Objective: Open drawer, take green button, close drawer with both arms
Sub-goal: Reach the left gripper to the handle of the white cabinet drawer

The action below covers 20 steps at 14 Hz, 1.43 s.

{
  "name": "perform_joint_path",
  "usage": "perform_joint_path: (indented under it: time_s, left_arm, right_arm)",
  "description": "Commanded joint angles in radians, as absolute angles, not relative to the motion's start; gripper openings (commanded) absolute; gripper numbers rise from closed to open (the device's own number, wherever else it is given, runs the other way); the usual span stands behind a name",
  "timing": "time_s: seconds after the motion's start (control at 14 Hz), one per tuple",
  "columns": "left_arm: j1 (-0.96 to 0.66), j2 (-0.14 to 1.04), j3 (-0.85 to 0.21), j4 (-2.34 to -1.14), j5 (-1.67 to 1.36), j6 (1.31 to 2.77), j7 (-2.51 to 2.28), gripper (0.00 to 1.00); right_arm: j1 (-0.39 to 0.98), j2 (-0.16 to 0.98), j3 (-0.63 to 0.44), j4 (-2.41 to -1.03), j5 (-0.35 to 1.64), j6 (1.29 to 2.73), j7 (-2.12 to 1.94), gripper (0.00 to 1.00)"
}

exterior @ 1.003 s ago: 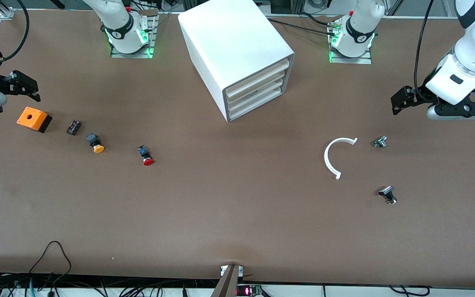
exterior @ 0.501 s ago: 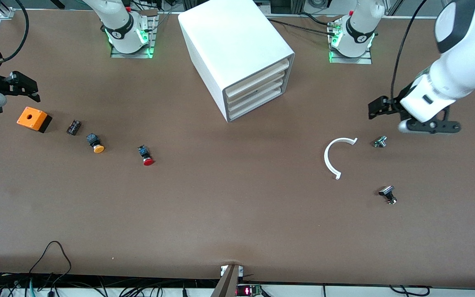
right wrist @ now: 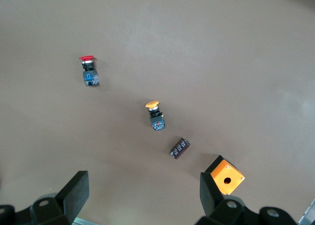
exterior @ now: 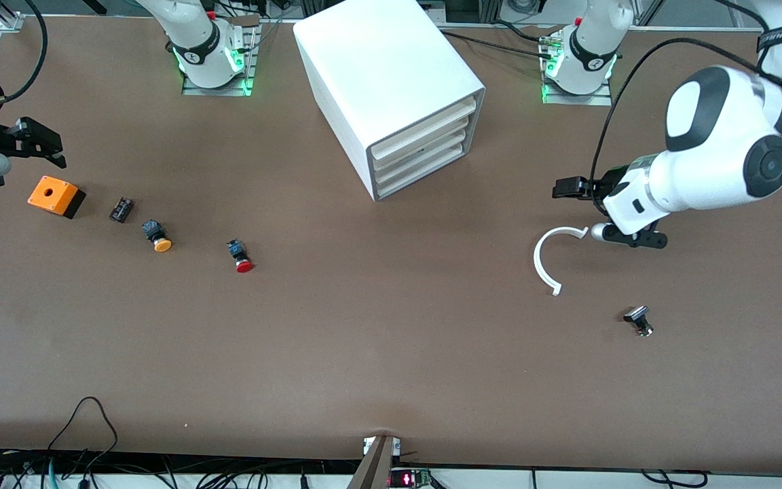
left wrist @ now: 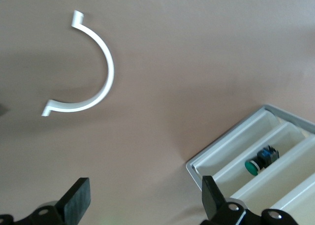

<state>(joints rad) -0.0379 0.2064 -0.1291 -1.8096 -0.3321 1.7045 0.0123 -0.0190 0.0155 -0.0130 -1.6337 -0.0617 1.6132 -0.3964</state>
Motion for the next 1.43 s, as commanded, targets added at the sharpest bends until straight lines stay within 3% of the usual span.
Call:
perform_joint_path:
  time_s: [0.0,0.5,0.93,1.36]
  left_arm:
    - [-0.023,0.239,-0.138,-1.844,-0.444,1.697,0.095,1.00]
    - [-0.028,0.339,-0.179,-1.942,-0.658,1.710,0.234,1.00]
    - [-0.089,0.431,-0.213,-2.040,-0.822,1.844,0.395,1.00]
    - [-0.133,0.454,-0.215,-2.138,-0.928,1.867,0.552,1.00]
  right_arm:
    - [-0.031,0.020,-0.005,-1.618,-0.055,1.608,-0.400,1.00]
    - [-0.031,0.020,-0.005,-1.626,-0.055,1.615,-0.397,1.00]
    - [-0.031,0.025,-0.005,-1.626,-0.055,1.638,-0.394,1.00]
    - [-0.029,0.026,-0.005,-1.624,-0.055,1.643,-0.394,1.00]
